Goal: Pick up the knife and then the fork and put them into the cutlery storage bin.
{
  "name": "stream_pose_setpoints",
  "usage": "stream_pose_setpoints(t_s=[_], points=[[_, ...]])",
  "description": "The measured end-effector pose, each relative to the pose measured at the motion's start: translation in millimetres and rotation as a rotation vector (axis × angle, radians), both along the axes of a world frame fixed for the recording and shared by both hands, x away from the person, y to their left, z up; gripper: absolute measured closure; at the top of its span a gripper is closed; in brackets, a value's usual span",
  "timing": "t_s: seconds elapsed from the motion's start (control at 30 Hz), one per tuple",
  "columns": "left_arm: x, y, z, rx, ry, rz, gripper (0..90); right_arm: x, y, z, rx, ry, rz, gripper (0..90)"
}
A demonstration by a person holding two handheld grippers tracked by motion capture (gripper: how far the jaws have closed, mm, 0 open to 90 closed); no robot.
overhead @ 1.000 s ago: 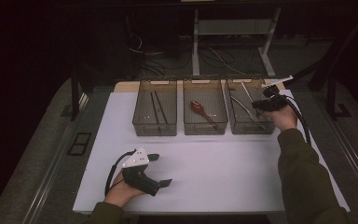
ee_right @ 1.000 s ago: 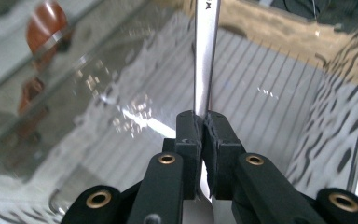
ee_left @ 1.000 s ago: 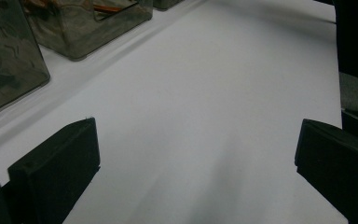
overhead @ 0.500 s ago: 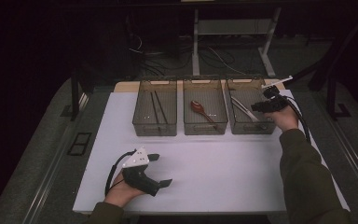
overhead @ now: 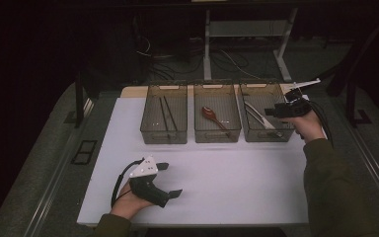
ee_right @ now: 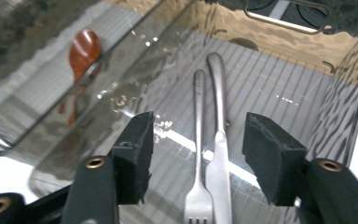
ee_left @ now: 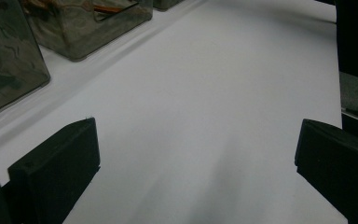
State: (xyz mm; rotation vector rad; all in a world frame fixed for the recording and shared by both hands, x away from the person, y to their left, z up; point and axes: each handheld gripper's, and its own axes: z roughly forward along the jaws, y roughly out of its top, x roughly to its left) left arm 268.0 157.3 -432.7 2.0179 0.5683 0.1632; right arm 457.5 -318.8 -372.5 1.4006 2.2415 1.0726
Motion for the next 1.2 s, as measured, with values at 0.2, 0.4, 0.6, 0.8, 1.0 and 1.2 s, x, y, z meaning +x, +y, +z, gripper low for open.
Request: stream_pose_setpoints(t_s=[0.2, 0.4, 0.6, 0.8, 1.0, 1.2], points=[[0.2, -0.1, -0.2, 0.001, 0.001, 0.002, 0.0, -9.4, 1.4, 5.6, 0.026, -0.038, 0.008, 37.1], [0.2, -0.4, 0.2, 0.001, -0.002, 0.001, 0.0, -19.3, -1.3, 5.8, 0.051, -0.072, 0.012, 32.7], [0.1, -0.5, 0.2, 0.003, -0.003, 0.001, 0.0, -34.7, -5.7, 4.6, 0.075, -0.106, 0.017, 29.9], [-0.1, -1.0, 0.2, 0.002, -0.002, 0.003, 0.0, -51.3, -9.3, 2.3, 0.089, -0.139, 0.021, 29.5], [-0.1, -0.7, 0.5, 0.000, -0.003, 0.005, 0.0, -71.4, -9.2, 0.0, 0.106, -0.160, 0.048, 28.9], [0.1, -0.8, 0.4, -0.001, -0.002, 0.005, 0.0, -92.2, -10.2, -4.1, 0.111, -0.172, 0.073, 28.5]])
